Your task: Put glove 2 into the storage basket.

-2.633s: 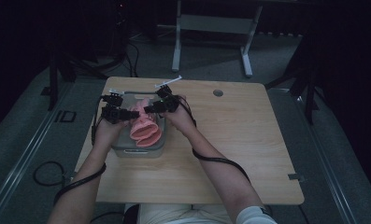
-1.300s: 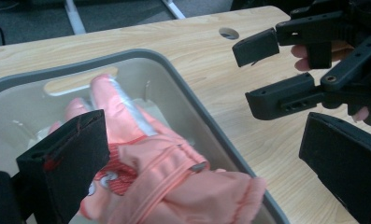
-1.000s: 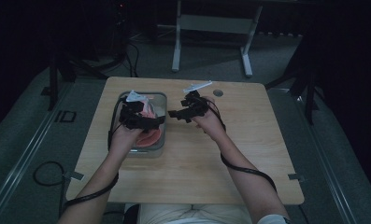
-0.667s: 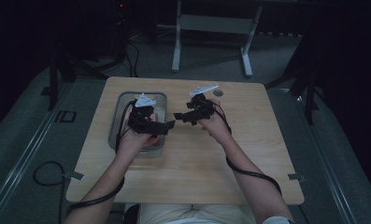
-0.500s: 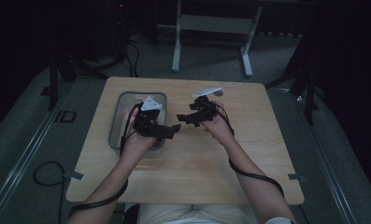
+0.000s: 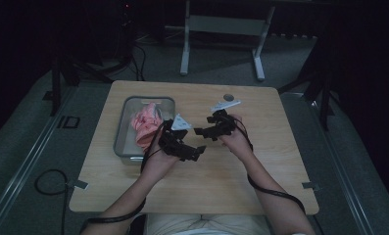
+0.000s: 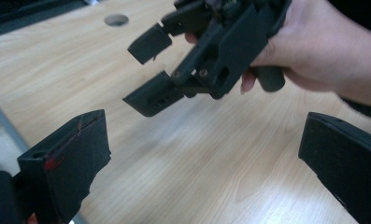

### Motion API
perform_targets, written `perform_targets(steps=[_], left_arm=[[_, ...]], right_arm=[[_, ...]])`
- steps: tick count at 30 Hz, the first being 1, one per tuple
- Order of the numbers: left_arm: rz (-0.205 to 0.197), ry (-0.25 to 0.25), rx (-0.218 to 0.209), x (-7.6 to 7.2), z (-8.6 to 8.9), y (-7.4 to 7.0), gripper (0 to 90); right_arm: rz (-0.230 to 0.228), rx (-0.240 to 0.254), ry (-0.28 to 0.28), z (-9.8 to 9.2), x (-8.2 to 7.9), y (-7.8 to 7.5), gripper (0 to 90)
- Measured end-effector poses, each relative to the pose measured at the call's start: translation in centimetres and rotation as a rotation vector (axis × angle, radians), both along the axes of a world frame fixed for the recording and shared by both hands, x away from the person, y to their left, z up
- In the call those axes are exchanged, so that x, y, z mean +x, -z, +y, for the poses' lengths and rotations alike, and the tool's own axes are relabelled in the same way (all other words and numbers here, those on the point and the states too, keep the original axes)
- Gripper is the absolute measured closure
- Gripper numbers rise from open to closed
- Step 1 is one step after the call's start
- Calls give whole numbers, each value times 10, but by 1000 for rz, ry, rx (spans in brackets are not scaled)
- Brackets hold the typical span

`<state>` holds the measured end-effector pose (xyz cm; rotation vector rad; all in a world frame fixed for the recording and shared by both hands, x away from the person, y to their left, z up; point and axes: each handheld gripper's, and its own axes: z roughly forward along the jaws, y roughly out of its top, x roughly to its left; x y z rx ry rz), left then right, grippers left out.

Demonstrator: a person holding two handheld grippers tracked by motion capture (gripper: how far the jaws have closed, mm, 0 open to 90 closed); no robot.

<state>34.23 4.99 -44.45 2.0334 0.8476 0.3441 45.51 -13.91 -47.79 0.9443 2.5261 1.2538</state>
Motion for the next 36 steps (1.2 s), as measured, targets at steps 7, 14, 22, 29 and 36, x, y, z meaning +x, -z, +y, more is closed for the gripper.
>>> perform_targets(steps=[7,14,22,29,36], left_arm=[[5,28,24,-3,-13,12,15],[-9,50,39,-12,-25,26,15],[-6,93,55,-16,-32,47,15],[12,106,76,-20,-37,71,15],[28,106,77,-20,-38,88,15]], right_arm=[[-2,-6,5,-9,-4,13,172],[8,-10,25,-20,-6,28,168],[8,-25,32,-27,-10,39,166],[9,-32,37,-30,-14,51,166],[9,-48,44,-31,-17,62,167]])
